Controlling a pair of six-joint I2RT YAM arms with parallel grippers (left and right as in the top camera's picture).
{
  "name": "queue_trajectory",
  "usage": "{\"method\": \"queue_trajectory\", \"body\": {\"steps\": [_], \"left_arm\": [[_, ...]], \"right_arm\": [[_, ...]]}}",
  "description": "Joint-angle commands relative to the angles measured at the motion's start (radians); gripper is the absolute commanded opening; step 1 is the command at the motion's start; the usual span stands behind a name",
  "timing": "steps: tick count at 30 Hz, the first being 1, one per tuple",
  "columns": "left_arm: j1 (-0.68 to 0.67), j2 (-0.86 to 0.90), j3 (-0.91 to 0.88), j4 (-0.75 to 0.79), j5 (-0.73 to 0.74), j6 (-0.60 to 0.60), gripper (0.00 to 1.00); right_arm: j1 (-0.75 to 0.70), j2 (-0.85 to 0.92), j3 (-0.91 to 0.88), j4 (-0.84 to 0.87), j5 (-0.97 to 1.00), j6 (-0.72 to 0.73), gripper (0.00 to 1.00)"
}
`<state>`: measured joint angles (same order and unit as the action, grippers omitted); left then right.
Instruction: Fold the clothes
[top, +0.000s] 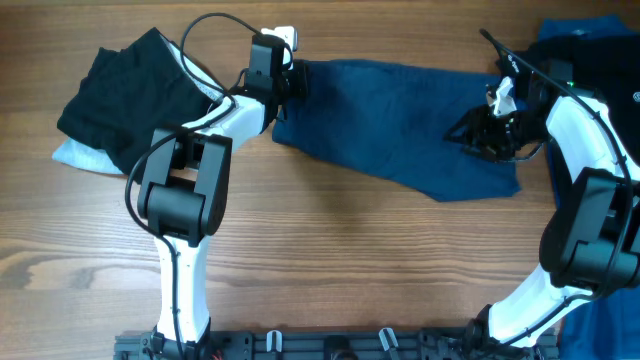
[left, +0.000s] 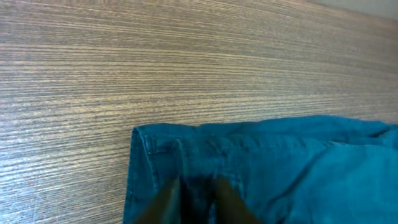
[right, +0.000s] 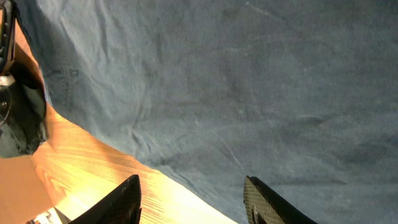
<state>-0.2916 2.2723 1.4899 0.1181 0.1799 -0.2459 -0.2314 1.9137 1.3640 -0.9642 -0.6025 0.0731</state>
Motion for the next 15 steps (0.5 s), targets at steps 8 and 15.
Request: {"method": "queue_trajectory", "body": {"steps": [8,15], "left_arm": [[0.037,-0.099,0.01,-0.053,0.119,0.002,0.04],[0.041,-0.316,0.01,-0.357,0.119,0.082,0.04]], "right_arm": [[0.002,-0.027,0.008,0.024,0.043,-0.047,0.52],[-0.031,-0.027,0.009,0.191,0.045,0.034,0.49]]}}
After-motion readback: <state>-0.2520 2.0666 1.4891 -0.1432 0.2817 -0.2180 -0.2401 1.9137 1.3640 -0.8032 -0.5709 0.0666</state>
